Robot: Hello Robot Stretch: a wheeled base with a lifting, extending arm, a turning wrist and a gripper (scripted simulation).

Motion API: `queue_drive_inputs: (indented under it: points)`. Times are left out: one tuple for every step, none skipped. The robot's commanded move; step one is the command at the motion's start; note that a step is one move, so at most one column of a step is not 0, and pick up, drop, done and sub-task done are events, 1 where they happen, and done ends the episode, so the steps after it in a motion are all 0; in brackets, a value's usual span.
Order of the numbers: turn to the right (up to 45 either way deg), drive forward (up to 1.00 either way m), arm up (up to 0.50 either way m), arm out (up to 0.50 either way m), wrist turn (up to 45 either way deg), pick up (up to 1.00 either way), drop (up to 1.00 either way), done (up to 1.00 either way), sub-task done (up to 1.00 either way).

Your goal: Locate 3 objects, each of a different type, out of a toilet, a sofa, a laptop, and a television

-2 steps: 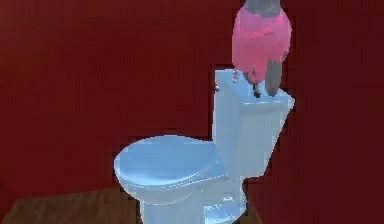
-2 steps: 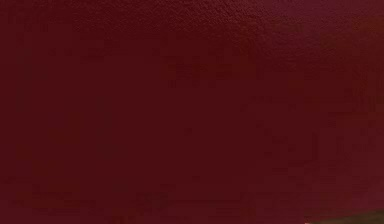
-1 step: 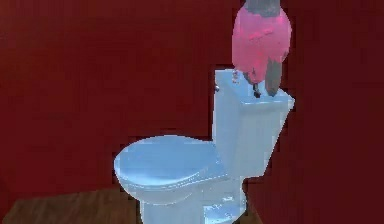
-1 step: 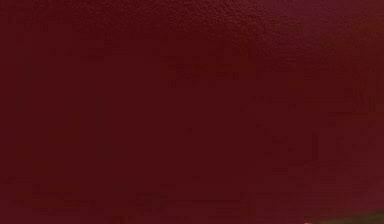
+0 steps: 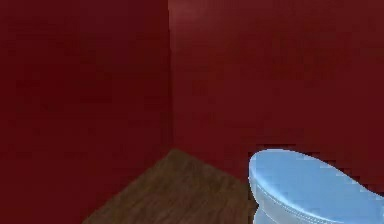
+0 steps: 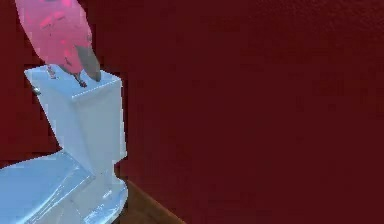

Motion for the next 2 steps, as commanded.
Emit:
queue_drive_inputs:
  points:
    - [-45.0, 0.00, 0.00, 0.00, 0.0, 0.00, 0.00, 0.00, 0.00]
    - [-45.0, 0.00, 0.00, 0.00, 0.0, 0.00, 0.00, 0.00, 0.00]
